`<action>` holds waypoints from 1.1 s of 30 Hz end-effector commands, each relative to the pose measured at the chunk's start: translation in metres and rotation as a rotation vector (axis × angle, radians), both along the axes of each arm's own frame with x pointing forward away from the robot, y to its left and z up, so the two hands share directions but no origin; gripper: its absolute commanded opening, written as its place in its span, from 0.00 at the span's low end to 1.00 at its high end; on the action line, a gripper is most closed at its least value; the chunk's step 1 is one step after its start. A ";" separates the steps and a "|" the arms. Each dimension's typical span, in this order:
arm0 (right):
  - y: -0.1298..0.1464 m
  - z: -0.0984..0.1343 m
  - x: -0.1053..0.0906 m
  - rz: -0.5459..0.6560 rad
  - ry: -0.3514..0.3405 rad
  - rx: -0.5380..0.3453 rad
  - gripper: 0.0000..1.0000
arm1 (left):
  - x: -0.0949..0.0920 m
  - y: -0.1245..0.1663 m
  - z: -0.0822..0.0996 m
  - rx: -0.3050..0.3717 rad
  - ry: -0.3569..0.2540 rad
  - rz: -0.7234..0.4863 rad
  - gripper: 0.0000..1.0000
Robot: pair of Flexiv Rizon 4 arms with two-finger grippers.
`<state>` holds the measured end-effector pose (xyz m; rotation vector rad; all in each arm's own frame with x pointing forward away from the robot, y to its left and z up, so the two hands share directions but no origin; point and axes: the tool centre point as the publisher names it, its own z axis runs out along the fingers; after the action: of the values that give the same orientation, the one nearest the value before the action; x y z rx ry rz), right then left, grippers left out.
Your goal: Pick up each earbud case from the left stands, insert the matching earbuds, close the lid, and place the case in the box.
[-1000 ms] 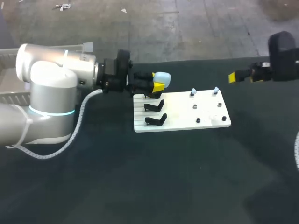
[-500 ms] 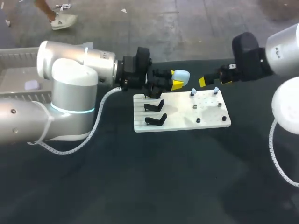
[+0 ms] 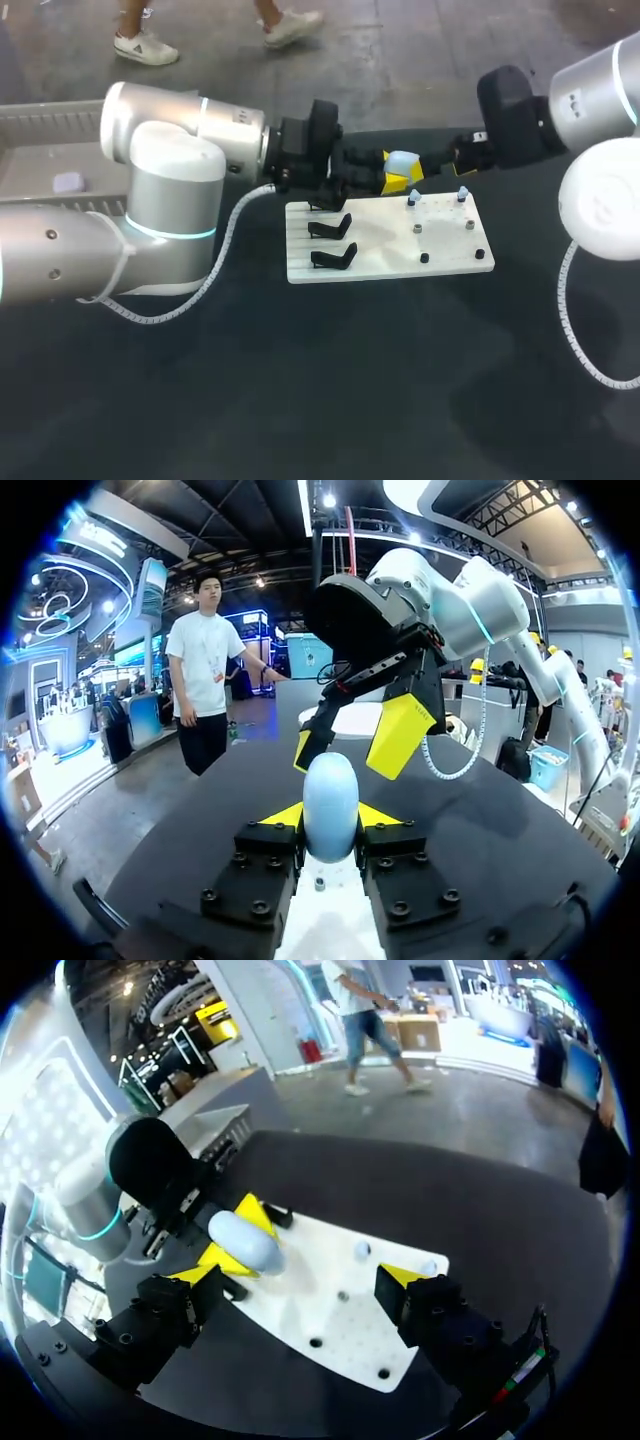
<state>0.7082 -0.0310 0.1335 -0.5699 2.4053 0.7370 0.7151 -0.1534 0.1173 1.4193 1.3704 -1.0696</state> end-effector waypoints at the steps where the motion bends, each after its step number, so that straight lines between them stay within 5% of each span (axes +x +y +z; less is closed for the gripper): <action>1: -0.001 0.000 0.008 0.041 0.020 0.046 1.00 | -0.011 -0.001 -0.001 -0.006 -0.001 -0.010 0.00; 14: -0.008 0.012 0.011 0.025 -0.015 -0.003 1.00 | -0.062 0.004 0.006 -0.048 0.002 0.004 0.00; 33: -0.041 0.013 0.011 -0.055 -0.016 -0.060 1.00 | -0.052 0.015 0.008 -0.071 0.001 0.041 0.00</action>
<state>0.7287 -0.0658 0.1439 -0.5458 2.4282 0.6634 0.6644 -0.1378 0.1236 1.3384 1.3391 -1.0923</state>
